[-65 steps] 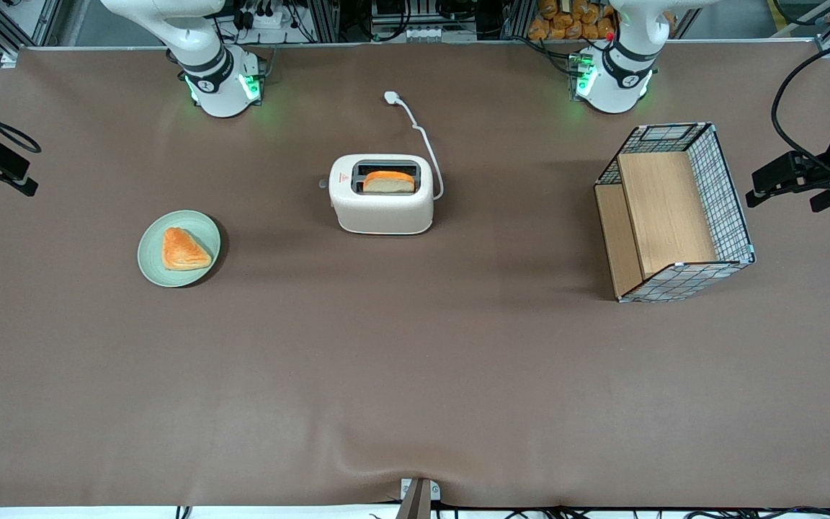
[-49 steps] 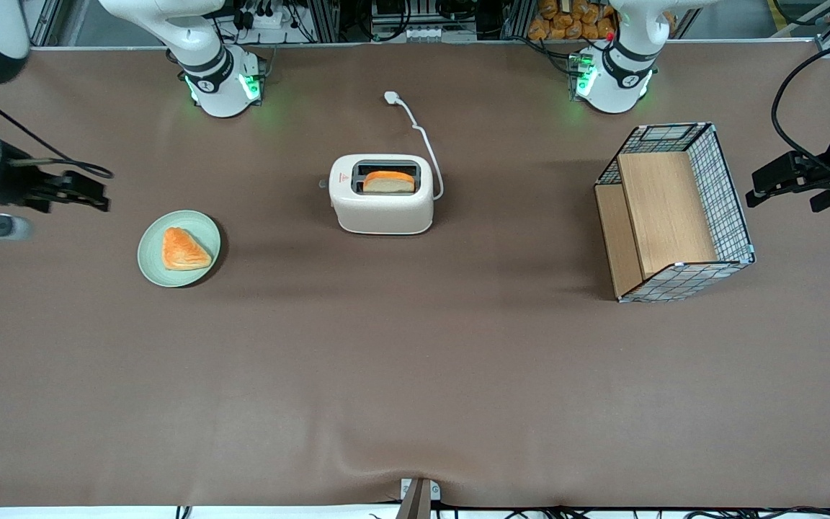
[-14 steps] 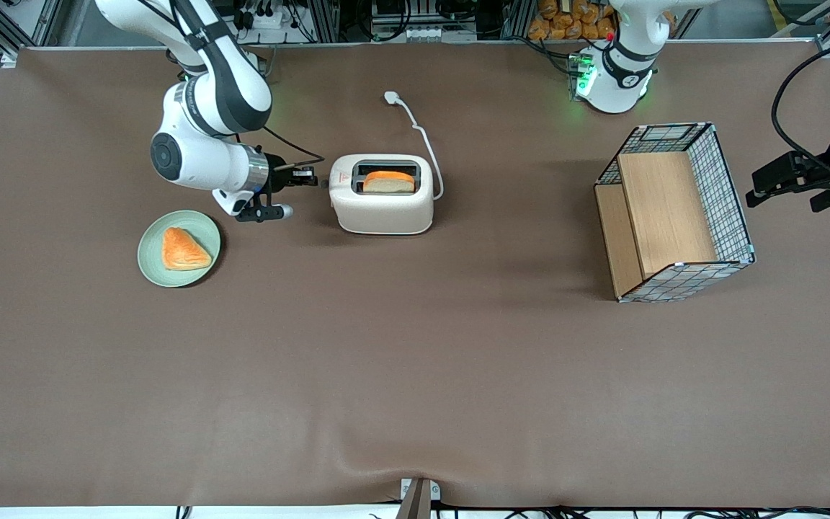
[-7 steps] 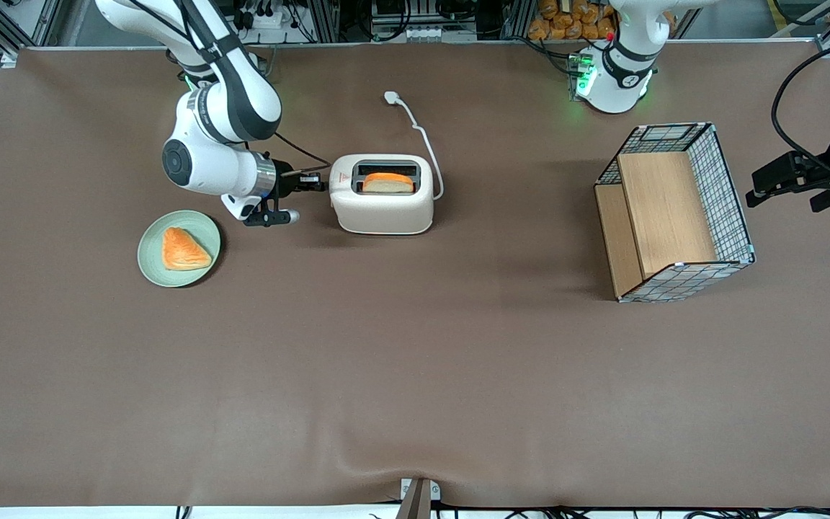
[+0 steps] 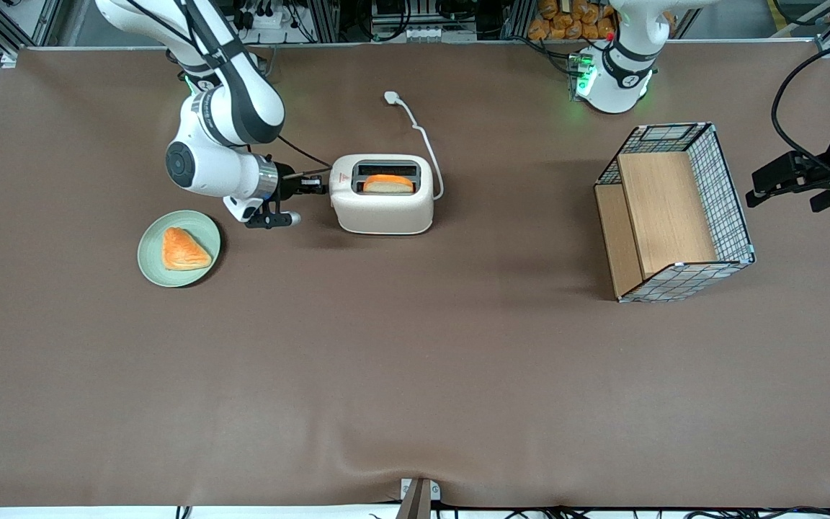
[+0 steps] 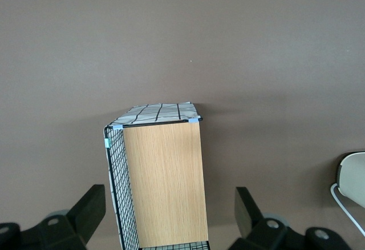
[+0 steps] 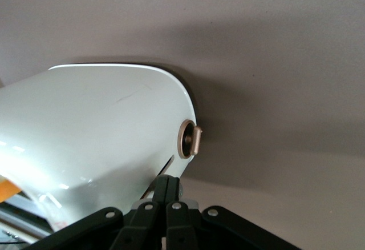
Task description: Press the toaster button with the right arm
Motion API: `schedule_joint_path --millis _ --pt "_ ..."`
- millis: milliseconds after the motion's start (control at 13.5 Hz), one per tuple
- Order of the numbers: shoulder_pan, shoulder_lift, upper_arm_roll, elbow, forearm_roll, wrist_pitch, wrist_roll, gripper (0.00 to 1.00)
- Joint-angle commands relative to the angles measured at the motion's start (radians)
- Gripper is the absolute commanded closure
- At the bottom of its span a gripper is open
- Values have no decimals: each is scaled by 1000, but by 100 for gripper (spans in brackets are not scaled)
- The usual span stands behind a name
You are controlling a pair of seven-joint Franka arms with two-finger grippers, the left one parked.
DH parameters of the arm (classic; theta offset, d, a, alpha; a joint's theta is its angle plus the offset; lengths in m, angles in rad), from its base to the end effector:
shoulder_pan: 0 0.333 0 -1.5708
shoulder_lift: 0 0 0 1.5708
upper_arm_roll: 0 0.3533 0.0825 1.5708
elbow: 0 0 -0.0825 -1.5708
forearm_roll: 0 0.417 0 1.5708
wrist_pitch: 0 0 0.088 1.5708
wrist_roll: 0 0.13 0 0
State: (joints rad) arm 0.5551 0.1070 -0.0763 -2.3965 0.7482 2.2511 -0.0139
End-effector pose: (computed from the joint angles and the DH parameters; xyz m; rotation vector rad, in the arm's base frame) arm 0.4270 0.2562 0.2490 -2.6639 0.0848 0.4720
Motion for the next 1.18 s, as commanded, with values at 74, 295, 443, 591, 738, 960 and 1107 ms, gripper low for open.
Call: schedule_joint_path --millis 74,295,443,591,738,960,1107 --pt "36 49 -3 -4 57 74 -84 100" --pt "60 78 -3 -4 103 116 -124 100" --pt "72 101 -3 -4 123 145 -127 100" --pt "78 109 -3 -4 134 156 -139 100" --pt "78 111 -3 -4 134 153 -144 100" --pt "75 109 -5 -4 132 150 -155 100" --pt "68 109 -5 -4 134 148 -164 100"
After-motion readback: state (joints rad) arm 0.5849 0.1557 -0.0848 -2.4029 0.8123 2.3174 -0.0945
